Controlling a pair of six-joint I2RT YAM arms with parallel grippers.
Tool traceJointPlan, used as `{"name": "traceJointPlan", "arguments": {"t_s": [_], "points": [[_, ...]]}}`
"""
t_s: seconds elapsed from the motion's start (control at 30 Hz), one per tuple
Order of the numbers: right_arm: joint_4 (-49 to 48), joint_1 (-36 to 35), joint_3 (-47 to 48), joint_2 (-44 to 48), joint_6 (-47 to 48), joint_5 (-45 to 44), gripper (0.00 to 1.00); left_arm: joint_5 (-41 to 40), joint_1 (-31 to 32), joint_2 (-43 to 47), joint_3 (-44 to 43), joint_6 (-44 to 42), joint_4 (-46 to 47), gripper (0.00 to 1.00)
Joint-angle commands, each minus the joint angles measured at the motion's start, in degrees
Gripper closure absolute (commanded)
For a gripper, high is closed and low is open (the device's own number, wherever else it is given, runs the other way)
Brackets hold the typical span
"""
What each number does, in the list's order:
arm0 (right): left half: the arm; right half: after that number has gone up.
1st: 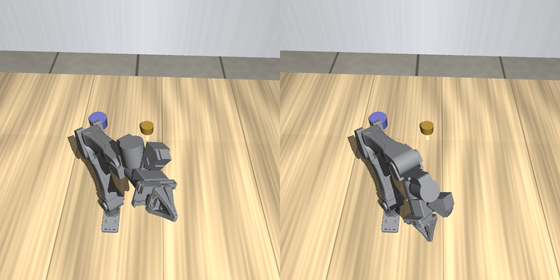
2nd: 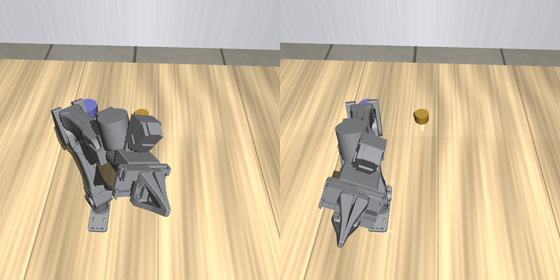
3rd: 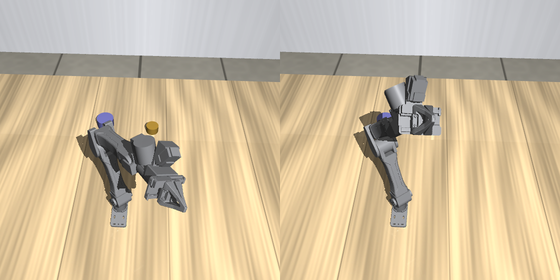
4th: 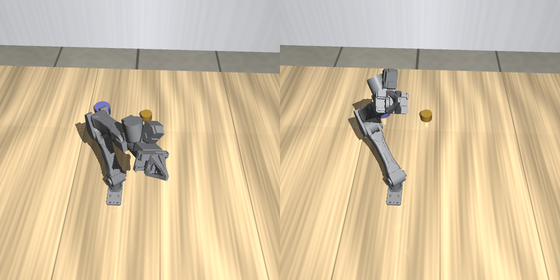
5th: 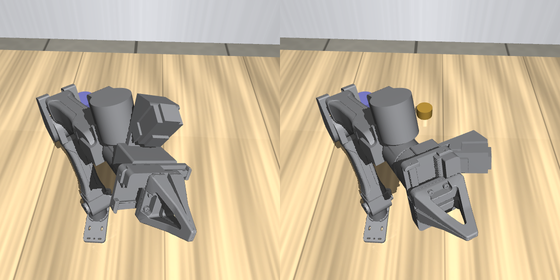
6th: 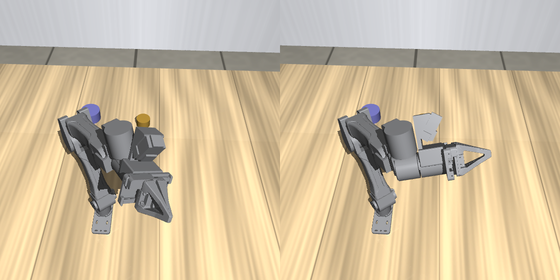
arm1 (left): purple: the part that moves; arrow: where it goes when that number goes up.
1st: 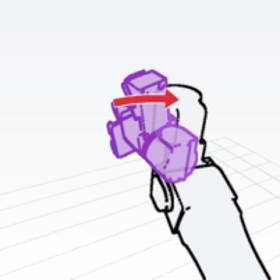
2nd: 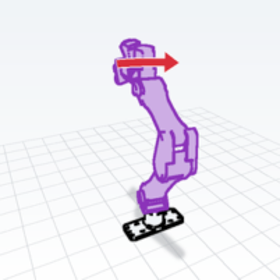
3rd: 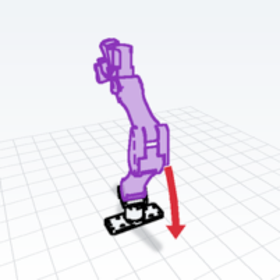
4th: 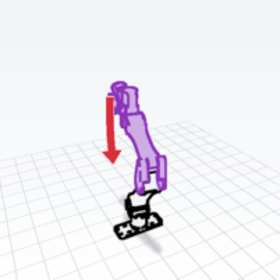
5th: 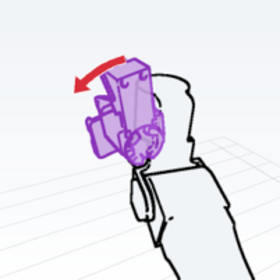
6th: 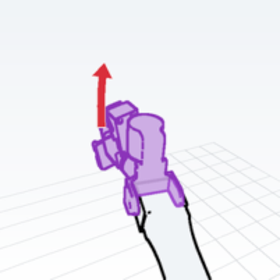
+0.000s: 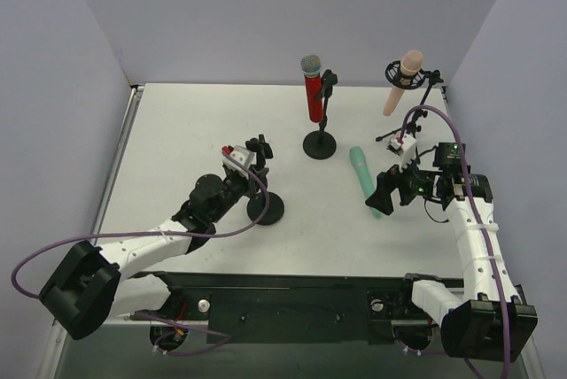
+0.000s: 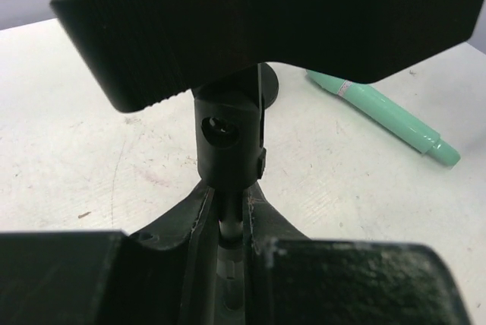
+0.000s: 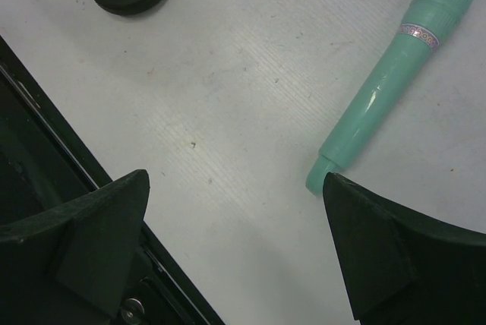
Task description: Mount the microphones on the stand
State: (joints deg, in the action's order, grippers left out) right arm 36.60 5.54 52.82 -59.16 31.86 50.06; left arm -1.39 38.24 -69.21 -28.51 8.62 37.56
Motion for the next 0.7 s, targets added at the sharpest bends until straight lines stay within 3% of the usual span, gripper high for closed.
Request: {"name": "traceJointPlan", "arguments": {"t_s": [0.0,0.23,0.3,0.4,0.53,0.67], "points": [[1.54,-0.09,0.44,-0.87,1.98,2.85,0.08,-8.27,4.03,6.01,2.14,-2.82,5.60,1.00],[3.65,-0.09,0.88,-2.36,4.61,3.99,0.08,-13.02,7.90,9.36,5.57,-0.89,2.26,1.00],[4.27,-0.09,0.97,-2.72,5.14,3.99,0.08,-13.64,7.90,9.53,6.19,0.69,1.64,0.91],[4.79,-0.09,0.97,-2.89,5.85,3.90,0.08,-14.87,7.99,11.02,6.36,3.67,-0.72,0.65],[5.41,-0.09,1.15,-3.33,6.46,3.81,0.08,-17.42,7.99,16.02,6.80,6.93,-3.98,0.40],[7.34,0.26,1.67,-3.86,8.31,3.73,0.08,-17.77,7.90,22.00,6.98,7.81,-9.33,0.29]]}}
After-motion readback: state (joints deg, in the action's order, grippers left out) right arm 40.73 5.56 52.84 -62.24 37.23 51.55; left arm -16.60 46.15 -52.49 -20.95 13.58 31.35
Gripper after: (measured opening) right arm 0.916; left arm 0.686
